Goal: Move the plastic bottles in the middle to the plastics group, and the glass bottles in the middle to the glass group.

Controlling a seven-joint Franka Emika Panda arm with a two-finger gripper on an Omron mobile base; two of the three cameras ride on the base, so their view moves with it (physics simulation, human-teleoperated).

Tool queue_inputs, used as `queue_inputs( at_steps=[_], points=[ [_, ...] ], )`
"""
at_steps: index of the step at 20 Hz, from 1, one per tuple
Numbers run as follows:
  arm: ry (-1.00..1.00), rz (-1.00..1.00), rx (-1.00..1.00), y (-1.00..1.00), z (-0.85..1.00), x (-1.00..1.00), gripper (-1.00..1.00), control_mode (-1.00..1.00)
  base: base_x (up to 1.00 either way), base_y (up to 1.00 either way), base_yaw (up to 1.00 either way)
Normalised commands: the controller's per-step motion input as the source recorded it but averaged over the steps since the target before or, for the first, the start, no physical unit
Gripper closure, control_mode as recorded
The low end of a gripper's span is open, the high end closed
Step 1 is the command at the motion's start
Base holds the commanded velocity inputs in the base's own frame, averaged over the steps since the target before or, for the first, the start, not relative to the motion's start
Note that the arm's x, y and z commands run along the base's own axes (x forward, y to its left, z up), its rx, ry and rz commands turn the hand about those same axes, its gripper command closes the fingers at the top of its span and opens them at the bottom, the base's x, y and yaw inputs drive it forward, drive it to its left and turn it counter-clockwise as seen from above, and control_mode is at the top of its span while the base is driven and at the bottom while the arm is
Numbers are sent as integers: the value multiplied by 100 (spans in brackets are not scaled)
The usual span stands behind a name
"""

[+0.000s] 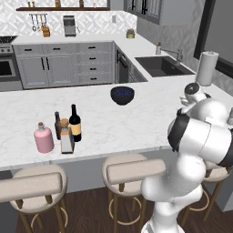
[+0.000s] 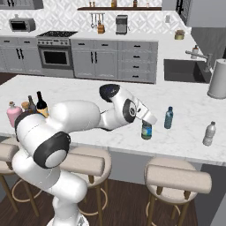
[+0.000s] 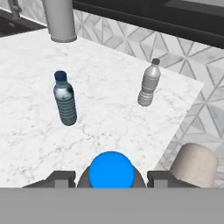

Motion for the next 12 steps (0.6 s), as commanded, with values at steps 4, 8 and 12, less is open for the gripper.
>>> queue_inputs(
  at_steps=[4,8,12],
  points=[
    [0,-16,0,-72,-7,0,100,-100,0,0,0],
    [0,-11,0,-69,-9,0,100,-100,0,0,0],
    [-2,-3,0,-48,-11,2,100,-100,0,0,0]
  ],
)
